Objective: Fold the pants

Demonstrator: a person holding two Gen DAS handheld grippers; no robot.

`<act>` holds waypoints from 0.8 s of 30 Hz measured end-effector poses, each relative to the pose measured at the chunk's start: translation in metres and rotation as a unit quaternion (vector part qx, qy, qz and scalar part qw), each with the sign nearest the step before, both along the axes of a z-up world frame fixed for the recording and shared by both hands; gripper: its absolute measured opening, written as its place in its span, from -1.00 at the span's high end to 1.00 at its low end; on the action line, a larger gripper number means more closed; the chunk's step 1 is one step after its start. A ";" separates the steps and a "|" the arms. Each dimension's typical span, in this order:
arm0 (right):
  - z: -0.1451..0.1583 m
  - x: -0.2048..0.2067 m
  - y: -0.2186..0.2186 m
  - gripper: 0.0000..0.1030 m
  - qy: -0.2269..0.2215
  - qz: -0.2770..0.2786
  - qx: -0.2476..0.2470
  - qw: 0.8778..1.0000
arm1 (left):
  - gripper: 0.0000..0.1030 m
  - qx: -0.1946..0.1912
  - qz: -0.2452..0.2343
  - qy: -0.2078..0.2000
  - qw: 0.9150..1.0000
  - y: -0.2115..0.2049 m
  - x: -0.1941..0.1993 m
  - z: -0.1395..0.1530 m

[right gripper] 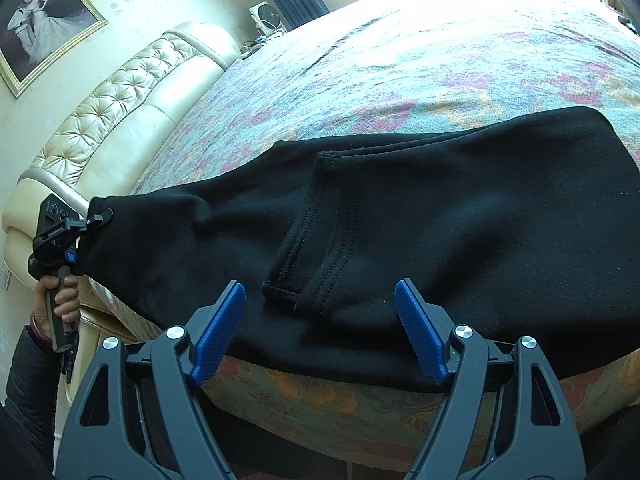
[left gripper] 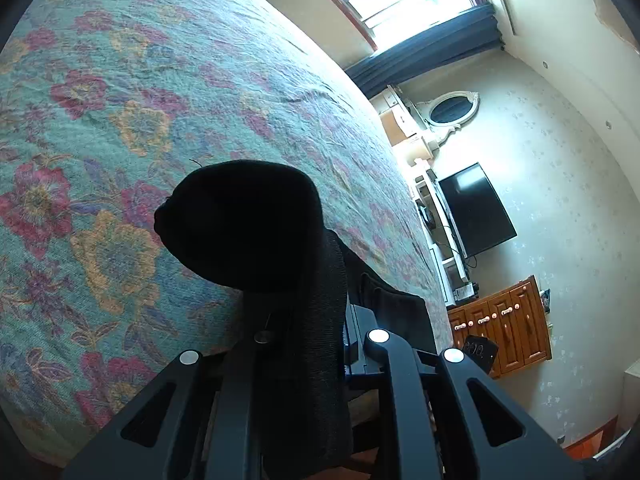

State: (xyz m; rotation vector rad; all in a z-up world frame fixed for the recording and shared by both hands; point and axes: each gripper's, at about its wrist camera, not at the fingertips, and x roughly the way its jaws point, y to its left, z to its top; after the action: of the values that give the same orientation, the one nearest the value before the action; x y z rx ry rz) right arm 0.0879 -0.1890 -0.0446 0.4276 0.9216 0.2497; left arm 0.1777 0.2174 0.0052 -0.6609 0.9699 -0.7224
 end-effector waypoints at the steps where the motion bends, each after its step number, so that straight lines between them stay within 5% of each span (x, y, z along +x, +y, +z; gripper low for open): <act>1: 0.001 -0.001 0.000 -0.50 -0.002 -0.001 -0.006 1.000 | 0.73 0.002 -0.002 -0.003 1.000 -0.006 0.000 0.004; 10: 0.011 -0.008 -0.002 -0.50 -0.019 -0.009 -0.039 0.999 | 0.73 0.007 -0.031 -0.024 0.999 -0.064 -0.004 0.029; 13: 0.016 -0.011 -0.006 -0.70 -0.030 -0.017 -0.056 0.998 | 0.73 0.009 -0.043 -0.023 0.999 -0.085 -0.003 0.029; 24: 0.023 -0.017 -0.031 -0.95 -0.041 -0.061 -0.052 0.996 | 0.71 0.063 -0.071 -0.030 0.995 -0.152 -0.008 0.027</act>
State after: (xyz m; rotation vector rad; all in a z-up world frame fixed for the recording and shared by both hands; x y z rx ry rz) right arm 0.0710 -0.2204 -0.0217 0.3727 0.8209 0.1063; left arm 0.1700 0.0651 0.0324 -0.4599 1.0056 -0.7950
